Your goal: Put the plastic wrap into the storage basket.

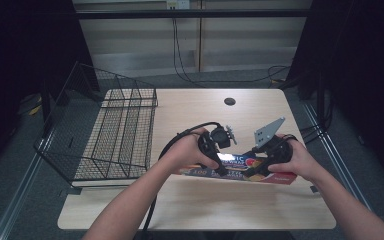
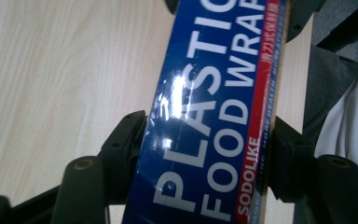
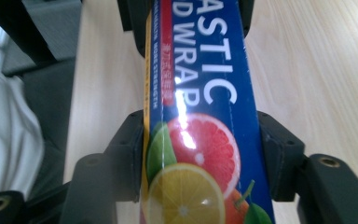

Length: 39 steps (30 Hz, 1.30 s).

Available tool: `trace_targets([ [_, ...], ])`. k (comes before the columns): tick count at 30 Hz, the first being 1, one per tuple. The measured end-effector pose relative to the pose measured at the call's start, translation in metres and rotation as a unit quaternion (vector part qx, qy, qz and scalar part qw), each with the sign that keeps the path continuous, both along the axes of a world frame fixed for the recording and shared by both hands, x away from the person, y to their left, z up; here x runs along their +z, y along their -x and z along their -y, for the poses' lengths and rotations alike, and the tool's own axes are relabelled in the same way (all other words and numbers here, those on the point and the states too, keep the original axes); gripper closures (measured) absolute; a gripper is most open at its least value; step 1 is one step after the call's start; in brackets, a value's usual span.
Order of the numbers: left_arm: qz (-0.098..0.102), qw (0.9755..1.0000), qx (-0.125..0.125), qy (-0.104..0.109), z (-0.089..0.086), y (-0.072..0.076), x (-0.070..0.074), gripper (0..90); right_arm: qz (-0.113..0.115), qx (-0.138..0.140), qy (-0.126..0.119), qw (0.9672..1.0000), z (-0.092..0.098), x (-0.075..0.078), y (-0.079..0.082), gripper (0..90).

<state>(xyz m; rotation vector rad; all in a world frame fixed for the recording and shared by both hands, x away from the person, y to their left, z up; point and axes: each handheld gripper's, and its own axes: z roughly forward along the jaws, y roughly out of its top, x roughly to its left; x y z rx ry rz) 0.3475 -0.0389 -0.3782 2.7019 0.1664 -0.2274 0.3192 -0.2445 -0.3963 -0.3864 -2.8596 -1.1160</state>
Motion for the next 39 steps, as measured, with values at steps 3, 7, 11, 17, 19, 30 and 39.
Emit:
trace_targets([
  [3, 0.008, 0.9992, 0.037, -0.015, -0.003, 0.000, 0.003, 43.7, -0.007, -0.040, -0.028, 0.9988, 0.006, 0.005, -0.005, 16.0],
  [7, 0.005, 0.9968, 0.075, -0.027, -0.017, -0.010, 0.006, 43.8, 0.022, -0.106, -0.048, 0.9930, 0.021, 0.014, -0.005, 3.6],
  [11, 0.000, 0.9923, 0.122, -0.024, -0.033, -0.020, 0.012, 43.8, 0.020, -0.139, -0.065, 0.9879, 0.035, 0.017, -0.004, 2.2],
  [17, -0.006, 0.9845, 0.172, -0.037, -0.049, -0.033, 0.019, 43.8, 0.029, -0.158, -0.049, 0.9858, 0.035, 0.003, 0.004, 2.5],
  [19, -0.002, 0.9830, 0.178, -0.042, -0.053, -0.035, 0.022, 43.8, 0.037, -0.161, -0.041, 0.9853, 0.033, -0.001, 0.008, 2.2],
  [30, -0.010, 0.9734, 0.224, -0.048, -0.072, -0.044, 0.034, 43.8, 0.041, -0.151, -0.037, 0.9870, 0.022, -0.017, 0.022, 2.0],
  [39, -0.005, 0.9628, 0.264, -0.058, -0.087, -0.052, 0.045, 43.7, 0.033, -0.167, -0.047, 0.9842, 0.020, -0.030, 0.029, 2.0],
])
